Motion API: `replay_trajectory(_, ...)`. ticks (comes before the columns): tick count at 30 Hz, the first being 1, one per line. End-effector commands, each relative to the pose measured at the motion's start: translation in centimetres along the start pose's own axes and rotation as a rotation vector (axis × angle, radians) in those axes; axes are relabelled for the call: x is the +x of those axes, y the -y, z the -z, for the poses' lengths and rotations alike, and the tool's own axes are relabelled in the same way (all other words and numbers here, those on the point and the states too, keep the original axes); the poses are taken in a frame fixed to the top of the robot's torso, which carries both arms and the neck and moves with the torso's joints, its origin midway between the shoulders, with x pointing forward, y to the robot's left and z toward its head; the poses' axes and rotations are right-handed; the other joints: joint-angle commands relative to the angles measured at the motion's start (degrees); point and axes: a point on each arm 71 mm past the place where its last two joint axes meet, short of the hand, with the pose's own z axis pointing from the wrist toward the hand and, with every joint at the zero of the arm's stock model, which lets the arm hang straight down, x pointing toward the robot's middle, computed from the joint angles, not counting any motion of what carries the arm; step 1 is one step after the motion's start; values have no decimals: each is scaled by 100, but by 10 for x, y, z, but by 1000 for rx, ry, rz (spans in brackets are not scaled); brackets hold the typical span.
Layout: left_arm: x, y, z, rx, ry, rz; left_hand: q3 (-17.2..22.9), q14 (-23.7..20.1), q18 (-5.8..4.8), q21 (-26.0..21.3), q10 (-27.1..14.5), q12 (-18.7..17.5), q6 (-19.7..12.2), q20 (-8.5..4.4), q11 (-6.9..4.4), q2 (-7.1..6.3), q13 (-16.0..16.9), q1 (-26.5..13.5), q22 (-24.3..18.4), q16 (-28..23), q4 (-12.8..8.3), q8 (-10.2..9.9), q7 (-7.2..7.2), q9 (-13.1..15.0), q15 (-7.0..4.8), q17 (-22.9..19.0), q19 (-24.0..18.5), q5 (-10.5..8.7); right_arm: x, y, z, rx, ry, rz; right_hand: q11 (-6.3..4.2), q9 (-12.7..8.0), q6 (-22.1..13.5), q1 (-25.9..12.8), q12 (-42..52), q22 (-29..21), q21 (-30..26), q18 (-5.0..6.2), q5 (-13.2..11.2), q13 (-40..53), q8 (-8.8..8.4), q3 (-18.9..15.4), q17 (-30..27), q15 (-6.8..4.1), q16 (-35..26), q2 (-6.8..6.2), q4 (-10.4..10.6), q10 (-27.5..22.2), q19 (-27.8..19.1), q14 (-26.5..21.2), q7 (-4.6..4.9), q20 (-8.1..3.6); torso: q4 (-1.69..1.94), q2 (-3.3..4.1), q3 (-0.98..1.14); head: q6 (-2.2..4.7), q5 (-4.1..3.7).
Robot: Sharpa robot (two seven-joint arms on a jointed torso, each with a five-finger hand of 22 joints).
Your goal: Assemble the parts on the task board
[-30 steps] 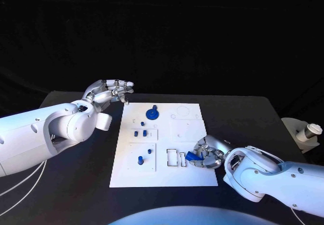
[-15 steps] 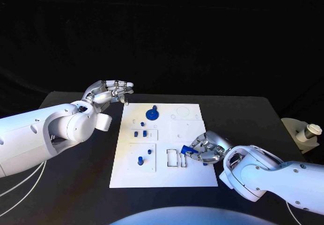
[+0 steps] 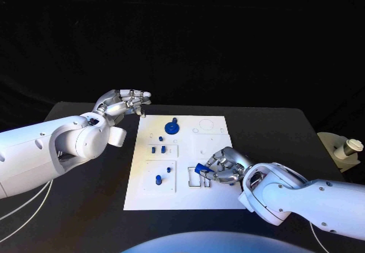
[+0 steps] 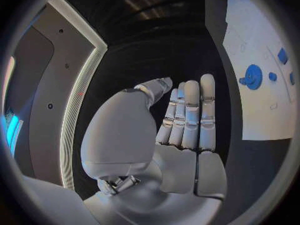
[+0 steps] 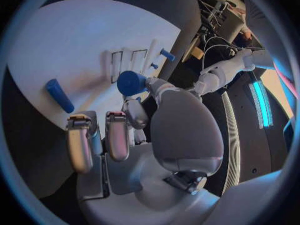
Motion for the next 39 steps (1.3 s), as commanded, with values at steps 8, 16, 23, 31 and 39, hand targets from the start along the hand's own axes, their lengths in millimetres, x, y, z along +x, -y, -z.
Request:
replay_trajectory(8, 4, 1, 0, 3, -21, 11, -16, -19, 34, -30, -30, 35, -9, 13, 12, 43, 8, 6, -9, -22, 6, 24, -22, 7, 30, -8, 18, -5, 14, -6, -11, -19, -64, 42, -3, 2998, 280, -85, -4, 1509, 26, -39, -200, 8, 20, 68, 22, -46, 18, -38, -11, 16, 600, 348, -268, -58, 10, 7, 0, -21, 17)
replay_trajectory(16, 4, 1, 0, 1, -21, 11, -16, -19, 34, -30, -30, 35, -9, 13, 12, 43, 8, 6, -9, -22, 6, 24, -22, 7, 30, -8, 18, -5, 16, -2, -18, -6, -68, 90, 14, 3015, 276, -288, -48, 1509, 26, -39, -637, 22, 29, 37, -1, -32, 7, -109, 1, 11, 600, 342, -251, -47, -5, 1, -1, -22, 37)
replay_trajectory(23, 3, 1, 0, -1, -21, 10, -16, -19, 34, -30, -30, 35, -9, 13, 12, 43, 8, 6, -9, -22, 6, 24, -22, 7, 30, -8, 18, -5, 18, -4, -20, -13, -70, 127, 16, 3037, 335, -700, 6, 1509, 26, -39, -1356, 109, 71, -224, 52, -25, 24, -160, 19, 66, 600, 351, -256, -39, -5, 1, 2, -19, 31)
replay_trajectory(31, 3, 1, 1, -2, -20, 9, -12, -22, 35, -34, -43, 52, -12, 12, 11, 45, 13, 16, -10, -20, 0, 27, -22, 7, 28, -9, 19, -2, 19, -7, -18, -31, -66, 160, -19, 3083, 364, -1260, 73, 1509, 26, -39, -1168, 213, 143, -775, 206, -56, 74, -80, 35, 132, 600, 376, -298, -63, -1, 4, 3, -27, 13)
replay_trajectory(39, 2, 1, 1, -4, -19, 7, -12, -22, 35, -34, -43, 52, -12, 12, 11, 45, 13, 16, -10, -20, 0, 27, -22, 7, 28, -9, 19, -2, 18, -8, -17, -42, -53, 178, -26, 3097, 362, -1358, 54, 1509, 26, -39, -1202, 220, 169, -968, 213, -62, 76, 5, 38, 139, 600, 375, -306, -70, -3, 0, 4, -20, 17)
